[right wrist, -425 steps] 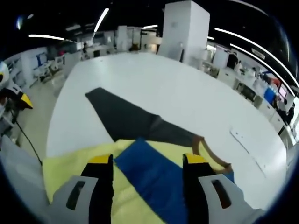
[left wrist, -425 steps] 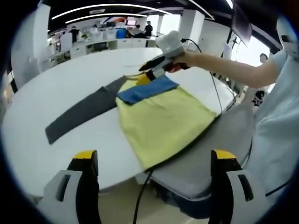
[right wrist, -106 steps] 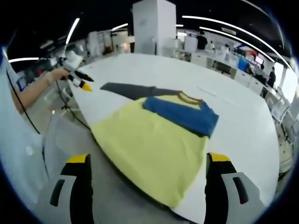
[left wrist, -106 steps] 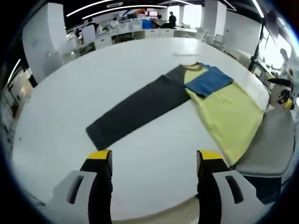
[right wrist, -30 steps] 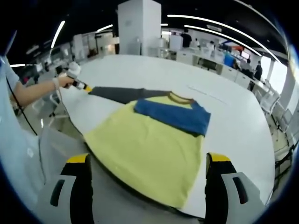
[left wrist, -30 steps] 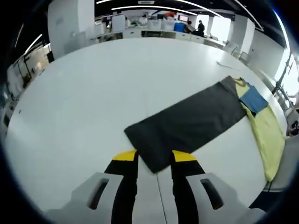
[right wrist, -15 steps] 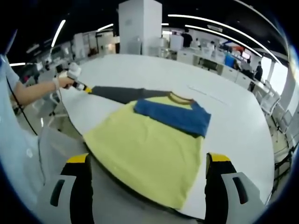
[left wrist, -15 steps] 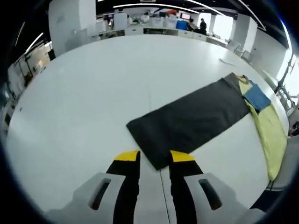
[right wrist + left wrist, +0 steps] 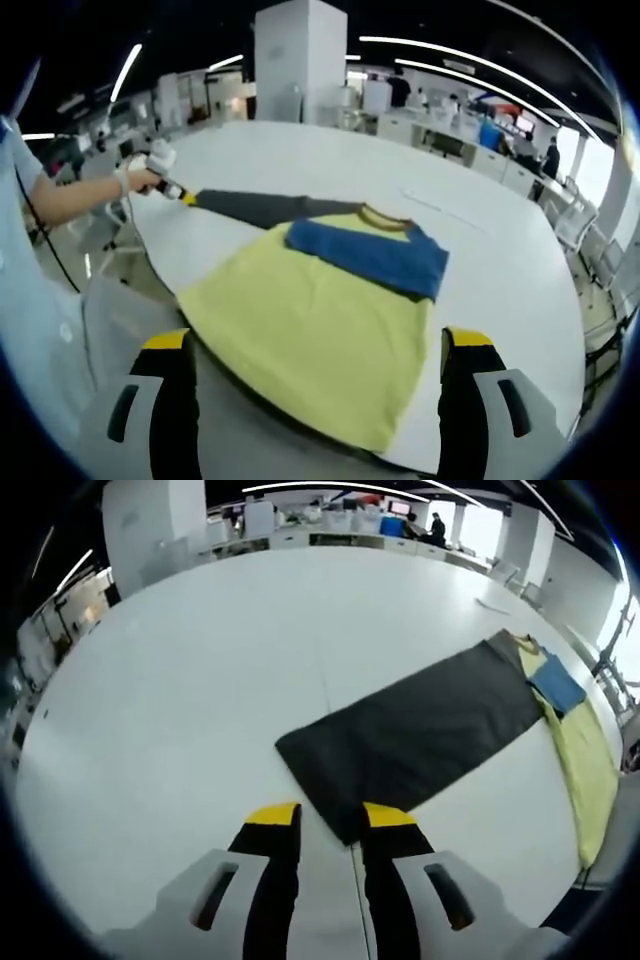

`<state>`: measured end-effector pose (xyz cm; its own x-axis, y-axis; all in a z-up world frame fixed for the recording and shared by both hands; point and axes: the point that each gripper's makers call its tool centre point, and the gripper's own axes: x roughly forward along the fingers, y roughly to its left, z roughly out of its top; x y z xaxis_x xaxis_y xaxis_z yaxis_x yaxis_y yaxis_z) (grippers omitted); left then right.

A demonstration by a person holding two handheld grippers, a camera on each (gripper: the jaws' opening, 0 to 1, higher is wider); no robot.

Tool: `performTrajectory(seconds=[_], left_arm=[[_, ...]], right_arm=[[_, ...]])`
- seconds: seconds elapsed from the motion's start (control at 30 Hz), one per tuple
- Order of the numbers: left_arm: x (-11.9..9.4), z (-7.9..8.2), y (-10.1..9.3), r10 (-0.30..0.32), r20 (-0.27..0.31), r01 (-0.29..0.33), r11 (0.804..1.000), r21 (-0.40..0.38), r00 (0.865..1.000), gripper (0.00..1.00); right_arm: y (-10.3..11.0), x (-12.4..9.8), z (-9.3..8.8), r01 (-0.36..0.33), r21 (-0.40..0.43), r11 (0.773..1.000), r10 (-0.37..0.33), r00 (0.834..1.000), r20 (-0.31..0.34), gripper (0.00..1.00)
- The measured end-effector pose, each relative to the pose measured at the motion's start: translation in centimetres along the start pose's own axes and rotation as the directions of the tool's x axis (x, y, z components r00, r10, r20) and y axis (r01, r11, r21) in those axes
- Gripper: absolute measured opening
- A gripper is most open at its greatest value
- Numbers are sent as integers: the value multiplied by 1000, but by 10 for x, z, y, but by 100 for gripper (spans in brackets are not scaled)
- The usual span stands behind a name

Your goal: Fold the garment on the visible template until the final outline fits inside the template.

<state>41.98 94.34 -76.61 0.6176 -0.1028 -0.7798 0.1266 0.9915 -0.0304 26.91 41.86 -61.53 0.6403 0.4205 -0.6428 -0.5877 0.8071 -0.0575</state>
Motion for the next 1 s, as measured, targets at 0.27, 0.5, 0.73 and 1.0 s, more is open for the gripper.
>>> performTrajectory(seconds=[0.27, 0.5, 0.73, 1.0], left_arm=[[-1, -1, -1, -3, 15, 3, 1000, -23, 1000, 18], [-1, 0, -4, 6, 24, -5, 1000, -22, 1000, 17], [3, 2, -10, -8, 32, 8, 1000, -24, 999, 5], [3, 2, -14, -13, 51, 15, 999, -42, 999, 1]], right_arm=[[3, 1, 1, -5, -3, 1000, 5, 1000, 2, 100], [3, 1, 2, -4, -5, 1000, 4, 1000, 6, 100], [3, 1, 3, -6, -7, 1000, 6, 1000, 11, 100], [2, 1, -1, -5, 1, 1000, 5, 1000, 8, 100]])
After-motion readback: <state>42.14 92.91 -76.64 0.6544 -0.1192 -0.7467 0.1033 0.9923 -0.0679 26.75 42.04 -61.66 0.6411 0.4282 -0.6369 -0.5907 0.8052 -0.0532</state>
